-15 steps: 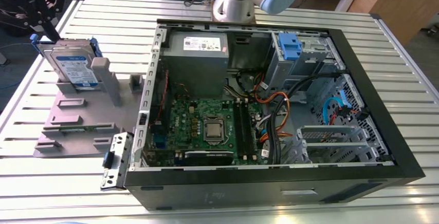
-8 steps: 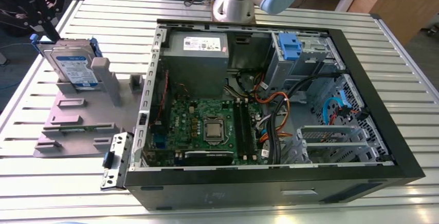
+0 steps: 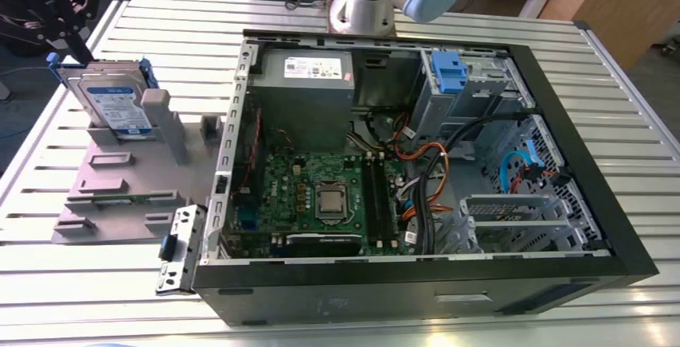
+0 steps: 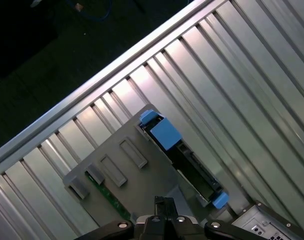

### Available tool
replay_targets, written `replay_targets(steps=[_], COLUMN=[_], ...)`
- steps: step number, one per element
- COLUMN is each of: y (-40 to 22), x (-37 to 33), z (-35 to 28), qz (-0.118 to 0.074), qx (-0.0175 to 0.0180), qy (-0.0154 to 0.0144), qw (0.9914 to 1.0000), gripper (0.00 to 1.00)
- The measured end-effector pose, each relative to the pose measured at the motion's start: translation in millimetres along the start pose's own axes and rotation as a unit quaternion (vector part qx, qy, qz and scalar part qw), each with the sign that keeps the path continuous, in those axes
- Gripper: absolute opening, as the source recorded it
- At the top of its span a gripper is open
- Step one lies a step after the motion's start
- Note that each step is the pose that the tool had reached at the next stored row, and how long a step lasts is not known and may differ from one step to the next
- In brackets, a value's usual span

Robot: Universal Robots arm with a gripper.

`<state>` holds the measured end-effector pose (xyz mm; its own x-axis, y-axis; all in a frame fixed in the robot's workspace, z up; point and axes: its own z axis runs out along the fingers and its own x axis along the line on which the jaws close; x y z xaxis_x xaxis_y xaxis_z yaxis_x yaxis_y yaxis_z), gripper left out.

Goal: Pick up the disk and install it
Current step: 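Pick up the disk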

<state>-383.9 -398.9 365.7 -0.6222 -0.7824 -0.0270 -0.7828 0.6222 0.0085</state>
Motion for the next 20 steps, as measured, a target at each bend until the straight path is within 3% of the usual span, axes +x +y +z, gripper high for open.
replay_targets(steps=[19, 20], y=[0.0, 0.0], x=[0.0, 0.0], z=[0.0, 0.0], qz=[-0.019, -0.036], qx=[-0.0005, -0.001], qy=[0.0002, 0.0003], qw=[0.99982, 0.99934], gripper=[0.11, 0.11])
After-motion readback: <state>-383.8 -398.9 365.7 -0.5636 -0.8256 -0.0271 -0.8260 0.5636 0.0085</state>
